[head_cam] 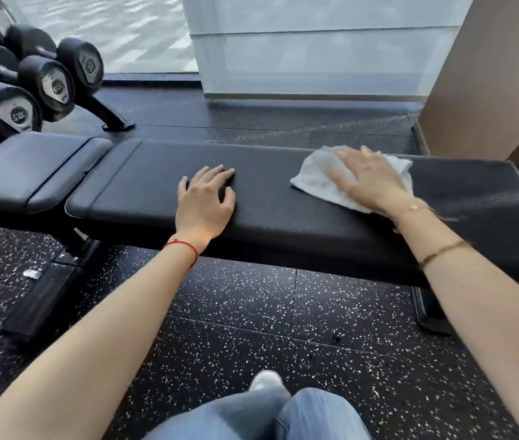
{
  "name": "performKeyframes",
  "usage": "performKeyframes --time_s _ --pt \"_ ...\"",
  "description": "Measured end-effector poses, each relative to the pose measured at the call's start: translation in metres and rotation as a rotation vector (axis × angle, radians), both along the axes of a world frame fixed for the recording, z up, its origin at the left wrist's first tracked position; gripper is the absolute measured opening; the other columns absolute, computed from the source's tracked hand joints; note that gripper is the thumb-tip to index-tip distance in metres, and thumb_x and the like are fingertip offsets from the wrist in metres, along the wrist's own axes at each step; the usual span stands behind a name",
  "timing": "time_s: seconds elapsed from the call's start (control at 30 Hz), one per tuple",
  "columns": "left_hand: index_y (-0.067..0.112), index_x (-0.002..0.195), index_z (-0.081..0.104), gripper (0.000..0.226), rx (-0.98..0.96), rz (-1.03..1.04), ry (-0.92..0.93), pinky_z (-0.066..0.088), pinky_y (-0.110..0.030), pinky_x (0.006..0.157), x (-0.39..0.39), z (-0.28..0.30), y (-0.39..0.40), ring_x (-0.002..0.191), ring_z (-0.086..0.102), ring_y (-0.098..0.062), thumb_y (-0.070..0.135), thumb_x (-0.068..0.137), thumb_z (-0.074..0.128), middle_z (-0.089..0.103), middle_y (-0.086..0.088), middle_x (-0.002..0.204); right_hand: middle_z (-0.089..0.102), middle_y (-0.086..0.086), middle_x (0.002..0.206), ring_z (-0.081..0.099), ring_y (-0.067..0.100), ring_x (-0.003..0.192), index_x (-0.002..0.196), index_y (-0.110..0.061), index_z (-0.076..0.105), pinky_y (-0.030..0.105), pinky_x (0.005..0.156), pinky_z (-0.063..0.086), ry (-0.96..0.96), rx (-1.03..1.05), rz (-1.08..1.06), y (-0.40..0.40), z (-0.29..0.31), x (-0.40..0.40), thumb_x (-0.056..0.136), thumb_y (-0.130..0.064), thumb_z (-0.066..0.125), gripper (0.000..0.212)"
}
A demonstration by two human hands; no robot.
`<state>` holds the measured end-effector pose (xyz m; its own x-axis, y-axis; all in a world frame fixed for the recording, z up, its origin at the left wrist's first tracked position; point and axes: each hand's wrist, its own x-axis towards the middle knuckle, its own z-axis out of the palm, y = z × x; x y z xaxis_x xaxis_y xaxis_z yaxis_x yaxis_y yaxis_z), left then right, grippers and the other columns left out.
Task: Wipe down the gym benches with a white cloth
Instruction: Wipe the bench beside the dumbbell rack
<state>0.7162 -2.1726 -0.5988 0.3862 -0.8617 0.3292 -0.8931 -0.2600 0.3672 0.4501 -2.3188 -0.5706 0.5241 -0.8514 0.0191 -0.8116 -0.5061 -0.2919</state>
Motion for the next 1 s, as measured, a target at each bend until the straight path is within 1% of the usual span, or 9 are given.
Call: performKeyframes --time_s 0.1,0.23,0.33,0.43,0.53,0.63,0.77,0.87,1.0 --pt "0.033 0.136 0.055 0.041 -0.018 0.006 -0.004 0.017 -0.047 0.122 0.002 -0.002 -0.001 0.143 0.035 -0.011 0.031 0.096 0.046 0.049 0.009 0.148 0.022 -0.004 0.164 0.014 0.026 0.152 0.156 -0.025 0.026 0.042 0.125 0.003 0.041 -0.034 0.081 0.003 0.0 0.035 0.104 -0.054 0.027 0.06" --pt "0.032 0.136 0.055 0.041 -0.022 0.001 -0.009 0.019 -0.048 0.121 0.005 -0.005 -0.003 0.143 0.036 -0.013 0.031 0.095 0.047 0.05 0.008 0.148 0.02 -0.011 0.164 0.015 0.019 0.153 0.156 -0.034 0.025 0.04 0.125 0.005 0.069 -0.088 0.361 0.061 -0.009 0.016 0.101 -0.059 0.03 0.06" --pt "0.032 0.137 0.054 0.042 -0.011 0.002 -0.015 0.018 -0.048 0.121 0.004 -0.006 -0.003 0.144 0.034 -0.013 0.031 0.096 0.046 0.048 0.008 0.149 0.024 -0.008 0.163 0.024 0.022 0.15 0.156 -0.031 0.026 0.045 0.123 0.019 0.078 -0.353 0.483 0.101 -0.026 -0.032 0.1 -0.064 0.031 0.065" --pt "0.033 0.138 0.053 0.043 -0.003 0.01 -0.021 0.017 -0.049 0.121 0.003 -0.006 -0.004 0.145 0.033 -0.013 0.031 0.096 0.045 0.046 0.009 0.15 0.028 -0.001 0.162 0.032 0.028 0.147 0.157 -0.027 0.022 0.048 0.119 0.029 0.147 -0.587 0.482 0.113 -0.039 -0.047 0.102 -0.06 0.035 0.066" --pt "0.033 0.138 0.053 0.042 -0.002 0.013 -0.016 0.016 -0.049 0.122 0.004 -0.006 -0.003 0.145 0.033 -0.013 0.031 0.097 0.045 0.046 0.008 0.151 0.032 0.002 0.161 0.035 0.03 0.145 0.157 -0.025 0.022 0.046 0.118 0.032 0.222 -0.676 0.478 0.119 -0.041 -0.002 0.103 -0.058 0.033 0.064" --pt "0.034 0.138 0.052 0.042 0.007 0.007 -0.003 0.015 -0.047 0.122 0.007 -0.007 -0.003 0.145 0.032 -0.012 0.032 0.097 0.045 0.045 0.009 0.151 0.035 0.003 0.159 0.038 0.029 0.144 0.156 -0.025 0.027 0.044 0.117 0.033 0.202 -0.707 0.477 0.126 -0.047 0.03 0.101 -0.057 0.043 0.066" --pt "0.036 0.138 0.052 0.042 0.008 -0.008 -0.009 0.016 -0.046 0.122 0.01 -0.007 -0.001 0.145 0.032 -0.011 0.034 0.098 0.044 0.044 0.01 0.151 0.027 0.001 0.163 0.032 0.027 0.147 0.158 -0.026 0.019 0.044 0.12 0.029 0.183 -0.767 0.473 0.124 -0.057 -0.016 0.1 -0.055 0.046 0.07" --pt "0.035 0.139 0.051 0.042 0.008 0.002 0.003 0.014 -0.047 0.122 0.006 -0.007 -0.002 0.146 0.031 -0.012 0.034 0.097 0.043 0.044 0.009 0.152 0.025 0.0 0.163 0.024 0.026 0.15 0.158 -0.027 0.018 0.045 0.121 0.027 0.152 -0.739 0.416 0.119 -0.06 -0.046 0.102 -0.054 0.045 0.068" --pt "0.034 0.14 0.051 0.043 0.015 -0.003 0.006 0.013 -0.048 0.122 0.005 -0.005 -0.002 0.146 0.031 -0.013 0.032 0.097 0.044 0.044 0.009 0.152 0.035 0.002 0.159 0.031 0.029 0.147 0.157 -0.025 0.026 0.042 0.121 0.028 0.203 -0.801 0.449 0.125 -0.052 0.013 0.101 -0.056 0.043 0.066"
